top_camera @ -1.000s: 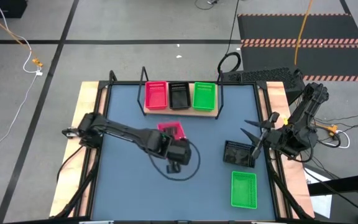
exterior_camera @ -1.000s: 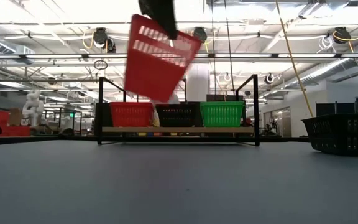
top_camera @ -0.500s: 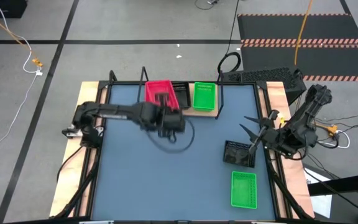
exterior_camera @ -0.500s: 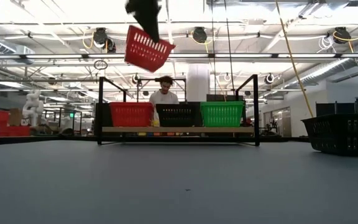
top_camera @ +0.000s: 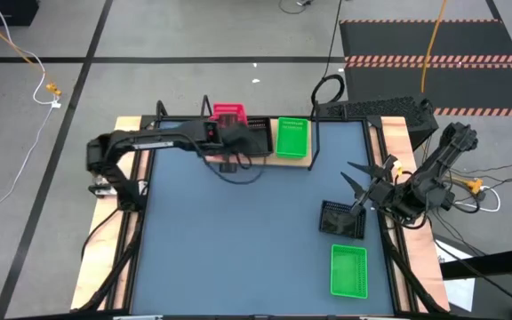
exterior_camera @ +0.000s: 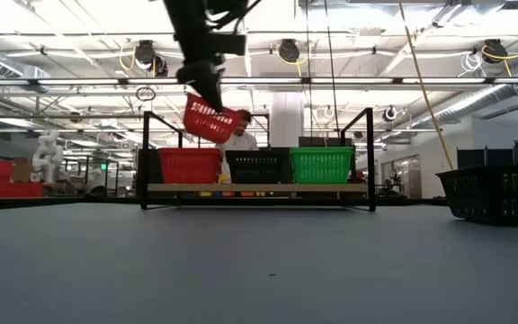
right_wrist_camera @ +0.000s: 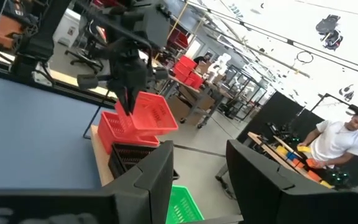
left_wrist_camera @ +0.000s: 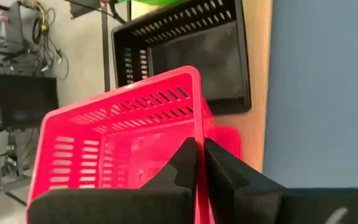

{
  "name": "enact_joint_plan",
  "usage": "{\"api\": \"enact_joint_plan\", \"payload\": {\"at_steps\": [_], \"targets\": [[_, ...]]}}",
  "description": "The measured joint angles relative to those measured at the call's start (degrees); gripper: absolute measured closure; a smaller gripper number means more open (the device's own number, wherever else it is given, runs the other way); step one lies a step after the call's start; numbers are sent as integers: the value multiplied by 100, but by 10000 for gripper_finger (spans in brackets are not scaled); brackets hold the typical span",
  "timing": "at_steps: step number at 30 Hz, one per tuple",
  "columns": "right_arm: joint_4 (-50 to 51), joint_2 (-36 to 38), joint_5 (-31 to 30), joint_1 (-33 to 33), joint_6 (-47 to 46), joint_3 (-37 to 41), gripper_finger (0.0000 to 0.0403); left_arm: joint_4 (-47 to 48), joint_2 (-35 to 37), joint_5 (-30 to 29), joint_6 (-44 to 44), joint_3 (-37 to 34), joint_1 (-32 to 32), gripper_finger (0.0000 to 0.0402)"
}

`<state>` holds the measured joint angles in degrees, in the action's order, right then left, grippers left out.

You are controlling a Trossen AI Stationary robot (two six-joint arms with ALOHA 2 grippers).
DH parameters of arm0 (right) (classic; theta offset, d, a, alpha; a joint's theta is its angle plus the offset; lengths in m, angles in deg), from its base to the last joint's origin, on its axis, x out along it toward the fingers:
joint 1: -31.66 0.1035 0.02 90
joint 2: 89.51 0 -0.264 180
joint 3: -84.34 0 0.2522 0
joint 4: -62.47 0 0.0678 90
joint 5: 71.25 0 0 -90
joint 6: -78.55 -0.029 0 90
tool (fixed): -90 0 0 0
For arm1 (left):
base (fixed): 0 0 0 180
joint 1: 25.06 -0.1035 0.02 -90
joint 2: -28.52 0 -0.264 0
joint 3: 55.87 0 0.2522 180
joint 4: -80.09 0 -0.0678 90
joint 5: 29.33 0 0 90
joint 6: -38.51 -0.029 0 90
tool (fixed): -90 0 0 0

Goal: Stack baskets on shelf by color
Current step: Stack the red basket on the stacked red baskets on the shelf

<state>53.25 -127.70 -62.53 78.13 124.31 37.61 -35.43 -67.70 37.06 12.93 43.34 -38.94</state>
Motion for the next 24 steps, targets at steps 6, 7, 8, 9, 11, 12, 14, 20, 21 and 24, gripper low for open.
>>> {"api": "enact_joint_plan", "payload": {"at_steps": [6, 7, 8, 9, 11, 12, 14, 20, 21, 24], "targets": [[111, 0, 18, -155, -7, 0, 261, -979, 824, 432, -267, -1378, -382, 394], [106, 2, 20, -193, -28, 0, 261, -1183, 967, 523, -329, -1591, -436, 391], [108, 0, 26, -232, -39, 0, 261, -1362, 1092, 597, -404, -1794, -490, 385], [108, 0, 30, -267, -48, 0, 261, -1594, 1187, 619, -493, -1993, -552, 381], [109, -1, 34, -349, -48, 0, 261, -1970, 1358, 689, -651, -2340, -671, 375], [111, 0, 35, -387, -62, 0, 261, -2079, 1423, 750, -709, -2491, -714, 374], [122, 0, 36, -470, -106, 0, 261, -2424, 1500, 1002, -782, -2684, -774, 377], [236, 0, 50, -696, -227, 0, 261, -2523, 1529, 1450, -925, -2883, -904, 392], [263, 0, 47, -729, -269, 0, 261, -2535, 1530, 1478, -918, -2902, -904, 390], [414, 0, 42, -792, -402, 0, 261, -2586, 1520, 1478, -852, -2923, -903, 368]]}}
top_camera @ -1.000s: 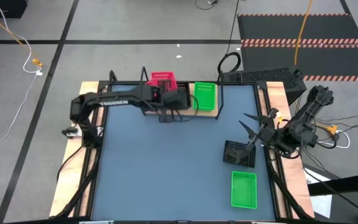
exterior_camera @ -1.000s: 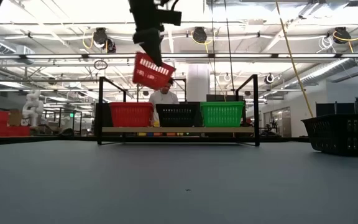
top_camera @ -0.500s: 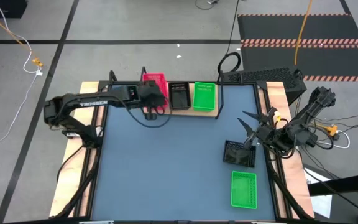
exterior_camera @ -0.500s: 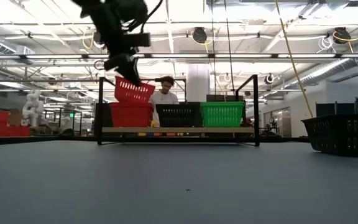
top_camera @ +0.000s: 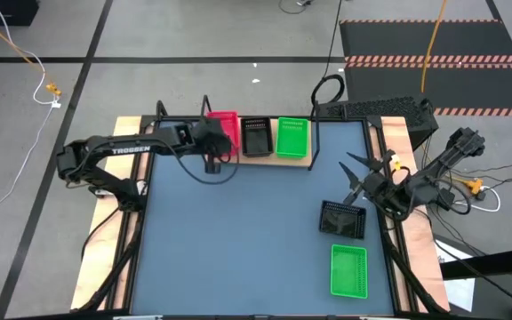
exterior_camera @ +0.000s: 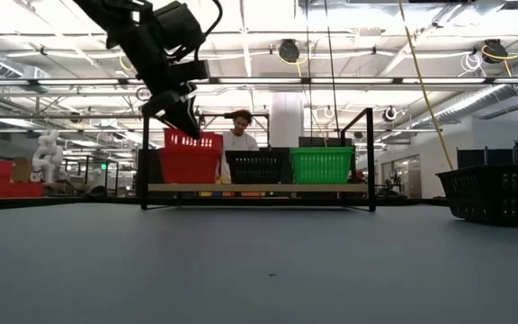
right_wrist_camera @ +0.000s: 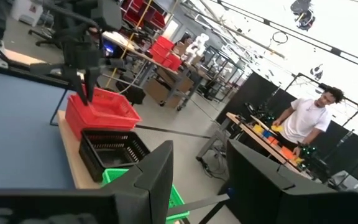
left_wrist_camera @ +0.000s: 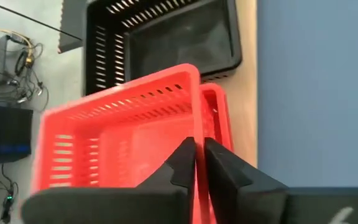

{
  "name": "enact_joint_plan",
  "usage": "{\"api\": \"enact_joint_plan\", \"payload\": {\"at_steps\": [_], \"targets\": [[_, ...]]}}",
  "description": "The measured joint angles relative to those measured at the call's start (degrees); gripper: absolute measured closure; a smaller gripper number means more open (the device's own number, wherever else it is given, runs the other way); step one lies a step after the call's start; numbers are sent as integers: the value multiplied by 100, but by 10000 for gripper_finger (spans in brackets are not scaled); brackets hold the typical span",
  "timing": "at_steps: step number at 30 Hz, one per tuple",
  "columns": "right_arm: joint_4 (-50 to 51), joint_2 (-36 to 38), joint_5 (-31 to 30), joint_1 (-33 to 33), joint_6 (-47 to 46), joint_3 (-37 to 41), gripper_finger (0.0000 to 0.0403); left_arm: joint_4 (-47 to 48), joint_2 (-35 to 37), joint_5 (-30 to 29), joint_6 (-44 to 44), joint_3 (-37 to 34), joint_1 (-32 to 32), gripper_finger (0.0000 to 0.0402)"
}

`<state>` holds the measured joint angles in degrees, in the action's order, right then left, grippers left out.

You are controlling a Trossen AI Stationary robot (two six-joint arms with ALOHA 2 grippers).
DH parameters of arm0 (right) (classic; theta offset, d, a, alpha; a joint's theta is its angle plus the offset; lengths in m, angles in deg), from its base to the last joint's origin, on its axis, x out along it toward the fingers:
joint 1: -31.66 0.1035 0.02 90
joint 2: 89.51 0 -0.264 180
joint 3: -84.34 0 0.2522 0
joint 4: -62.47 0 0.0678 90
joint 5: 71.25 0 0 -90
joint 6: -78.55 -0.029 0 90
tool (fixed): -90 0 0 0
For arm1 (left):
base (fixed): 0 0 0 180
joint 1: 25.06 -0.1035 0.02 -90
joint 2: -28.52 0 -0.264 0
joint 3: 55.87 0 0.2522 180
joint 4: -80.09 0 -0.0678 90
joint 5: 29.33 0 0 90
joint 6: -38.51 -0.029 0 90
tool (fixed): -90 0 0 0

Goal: Stack baskets on shelf by color
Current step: Stack the red basket on the stacked red baskets on the shelf, then stack the black basket on the stacked black baskets on the shelf

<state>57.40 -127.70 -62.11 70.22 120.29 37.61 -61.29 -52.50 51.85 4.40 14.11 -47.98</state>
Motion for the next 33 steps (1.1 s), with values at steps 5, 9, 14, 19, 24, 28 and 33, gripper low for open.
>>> {"api": "enact_joint_plan", "payload": {"at_steps": [5, 9, 14, 19, 24, 28, 33], "targets": [[122, -1, 0, -84, -46, 0, 261, -153, 7, -22, 30, 2, 0, 328], [120, 0, 0, -150, -30, 0, 261, -261, 7, -22, 103, 2, 0, 305], [221, 0, -4, -190, -45, 0, 261, -505, 7, -22, 16, 4, -16, 282], [249, 0, -4, -189, -51, 0, 261, -781, 7, -30, -31, 9, -70, 275], [251, 0, -4, -189, -49, 0, 261, -829, 7, -6, 84, 9, -28, 275], [251, 0, -4, -189, -46, 0, 261, -826, 7, 554, 344, 9, 107, 275], [250, 0, -4, -189, -44, 0, 261, -414, 2, 342, 554, 11, 230, 293]]}}
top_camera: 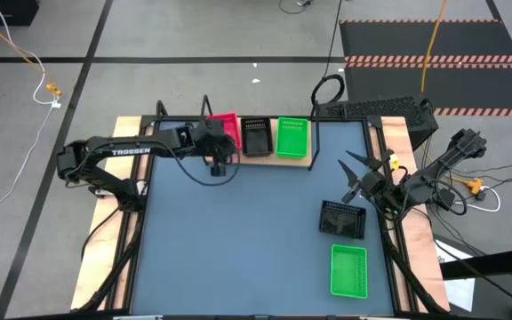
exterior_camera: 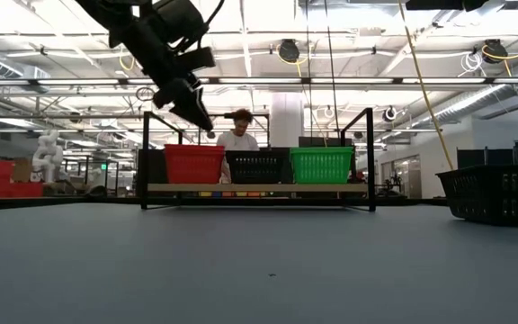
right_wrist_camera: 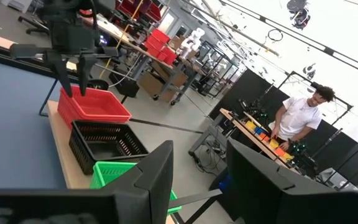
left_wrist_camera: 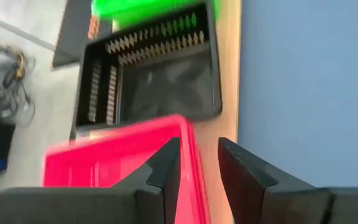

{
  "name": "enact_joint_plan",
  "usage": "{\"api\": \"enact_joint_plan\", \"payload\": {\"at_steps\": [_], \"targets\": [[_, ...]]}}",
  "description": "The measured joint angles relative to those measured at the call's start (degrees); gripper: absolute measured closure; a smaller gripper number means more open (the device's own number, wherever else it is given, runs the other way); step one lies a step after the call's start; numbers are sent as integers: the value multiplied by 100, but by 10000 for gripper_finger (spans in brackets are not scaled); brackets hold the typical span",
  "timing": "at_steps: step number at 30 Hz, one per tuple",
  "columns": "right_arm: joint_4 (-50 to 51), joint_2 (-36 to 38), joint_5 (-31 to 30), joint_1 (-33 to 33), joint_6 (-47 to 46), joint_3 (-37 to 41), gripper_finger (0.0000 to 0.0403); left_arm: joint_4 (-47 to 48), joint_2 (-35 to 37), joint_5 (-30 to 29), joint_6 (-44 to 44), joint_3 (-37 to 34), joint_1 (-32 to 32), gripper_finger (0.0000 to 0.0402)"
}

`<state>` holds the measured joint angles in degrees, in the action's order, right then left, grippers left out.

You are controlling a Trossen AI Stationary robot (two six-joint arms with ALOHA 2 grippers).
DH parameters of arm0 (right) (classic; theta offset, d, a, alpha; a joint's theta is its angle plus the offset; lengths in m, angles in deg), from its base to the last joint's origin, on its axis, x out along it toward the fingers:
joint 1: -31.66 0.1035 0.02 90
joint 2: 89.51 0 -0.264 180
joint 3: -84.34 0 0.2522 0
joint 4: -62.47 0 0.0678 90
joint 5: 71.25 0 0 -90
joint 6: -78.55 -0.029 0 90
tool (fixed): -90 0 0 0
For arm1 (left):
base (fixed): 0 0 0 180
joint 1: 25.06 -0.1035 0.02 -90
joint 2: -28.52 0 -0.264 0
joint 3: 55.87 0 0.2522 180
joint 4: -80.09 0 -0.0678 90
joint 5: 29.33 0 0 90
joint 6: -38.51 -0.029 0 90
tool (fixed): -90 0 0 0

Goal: Stack baskets on shelf by color
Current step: Stack the black basket on the stacked black baskets on the shelf

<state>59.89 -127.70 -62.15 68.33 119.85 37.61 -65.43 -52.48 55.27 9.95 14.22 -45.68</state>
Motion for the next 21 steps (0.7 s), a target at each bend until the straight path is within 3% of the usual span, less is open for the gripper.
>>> {"api": "enact_joint_plan", "payload": {"at_steps": [4, 7, 9, 13, 17, 21], "targets": [[-1, 0, 0, 0, 2, 0, 261, 275, 0, -33, 137, 0, 8, 314], [-1, 2, 0, 0, 9, 0, 261, -112, -2, -46, 343, 0, 133, 328], [-1, 2, 0, 0, 16, 0, 261, -908, -2, -53, 720, -2, 368, 336], [-3, 7, 11, 0, 34, 0, 261, -3667, -124, 265, 1851, 12, 990, 348], [-11, 7, 257, -94, 126, -2, 261, -5138, -620, 741, 1095, 29, 1608, 347], [-10, 4, 692, -232, -32, -2, 261, -5300, -1452, 623, 450, 370, 1960, 333]]}}
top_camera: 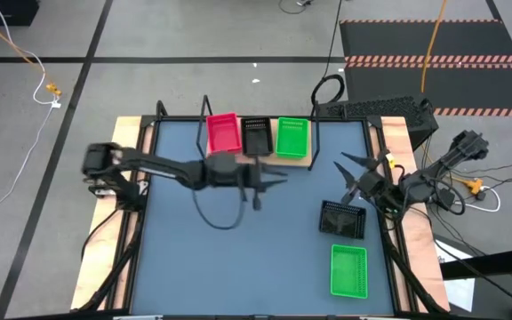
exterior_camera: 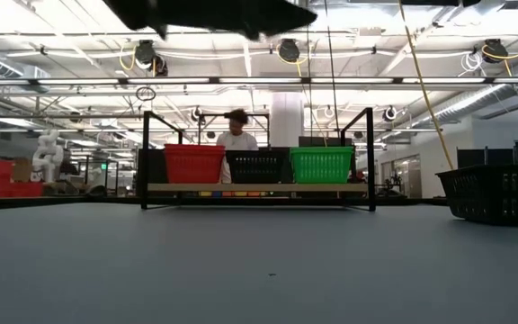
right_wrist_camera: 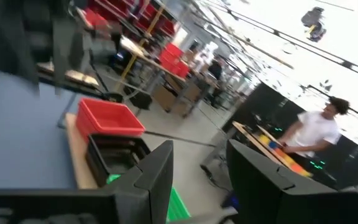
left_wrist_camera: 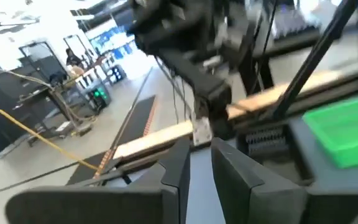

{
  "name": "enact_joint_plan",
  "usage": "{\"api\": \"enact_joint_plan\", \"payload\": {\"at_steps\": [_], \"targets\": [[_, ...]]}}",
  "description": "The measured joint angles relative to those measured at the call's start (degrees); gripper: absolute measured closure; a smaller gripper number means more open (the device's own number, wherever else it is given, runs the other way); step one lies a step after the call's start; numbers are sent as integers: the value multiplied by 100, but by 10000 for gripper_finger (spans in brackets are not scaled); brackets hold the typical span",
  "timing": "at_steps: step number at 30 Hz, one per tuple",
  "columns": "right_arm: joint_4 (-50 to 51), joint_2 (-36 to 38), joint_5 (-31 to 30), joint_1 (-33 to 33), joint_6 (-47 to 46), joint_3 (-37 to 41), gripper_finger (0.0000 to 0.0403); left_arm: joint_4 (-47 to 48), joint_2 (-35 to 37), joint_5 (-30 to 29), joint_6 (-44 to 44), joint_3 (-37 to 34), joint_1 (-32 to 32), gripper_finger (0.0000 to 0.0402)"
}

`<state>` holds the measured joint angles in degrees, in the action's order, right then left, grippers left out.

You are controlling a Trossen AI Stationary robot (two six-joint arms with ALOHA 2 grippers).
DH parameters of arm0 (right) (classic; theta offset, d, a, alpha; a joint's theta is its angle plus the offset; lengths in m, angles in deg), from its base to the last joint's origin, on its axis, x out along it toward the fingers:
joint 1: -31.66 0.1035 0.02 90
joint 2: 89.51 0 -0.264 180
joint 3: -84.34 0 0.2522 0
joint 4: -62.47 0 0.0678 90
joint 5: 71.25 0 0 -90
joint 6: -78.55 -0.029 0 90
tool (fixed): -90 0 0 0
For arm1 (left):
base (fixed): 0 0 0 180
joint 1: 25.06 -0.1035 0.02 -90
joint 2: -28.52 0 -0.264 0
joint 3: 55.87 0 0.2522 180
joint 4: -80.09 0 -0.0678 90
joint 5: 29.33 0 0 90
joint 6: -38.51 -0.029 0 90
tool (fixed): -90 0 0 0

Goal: Stack baskets on shelf by color
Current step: Stack the black basket on the stacked black baskets on the shelf

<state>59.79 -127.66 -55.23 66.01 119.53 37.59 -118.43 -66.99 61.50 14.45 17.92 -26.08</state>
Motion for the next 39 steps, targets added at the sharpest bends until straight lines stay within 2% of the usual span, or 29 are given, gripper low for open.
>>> {"api": "enact_joint_plan", "payload": {"at_steps": [4, 8, 12, 17, 21, 28, 39], "targets": [[2, 0, 683, -159, -291, 0, 261, 223, -1144, -69, -361, 753, 248, 319], [3, -5, 1261, -256, -418, 0, 261, 1017, -2124, -29, -1327, 1944, 495, 316], [26, -9, 1242, -290, -355, 2, 261, 2157, -2879, -43, -2230, 3139, 590, 316], [66, -13, 1253, -291, -234, 1, 261, 3013, -3364, -40, -3593, 4046, 738, 316], [103, -11, 1255, -291, -228, 0, 261, 3105, -3565, -63, -4660, 4255, 796, 316], [166, -11, 1251, -291, -224, 0, 261, 2768, -4115, -182, -5923, 4260, 866, 316], [262, -15, 1245, -288, -503, 0, 261, 2333, -4303, -328, -5845, 4266, 642, 316]]}}
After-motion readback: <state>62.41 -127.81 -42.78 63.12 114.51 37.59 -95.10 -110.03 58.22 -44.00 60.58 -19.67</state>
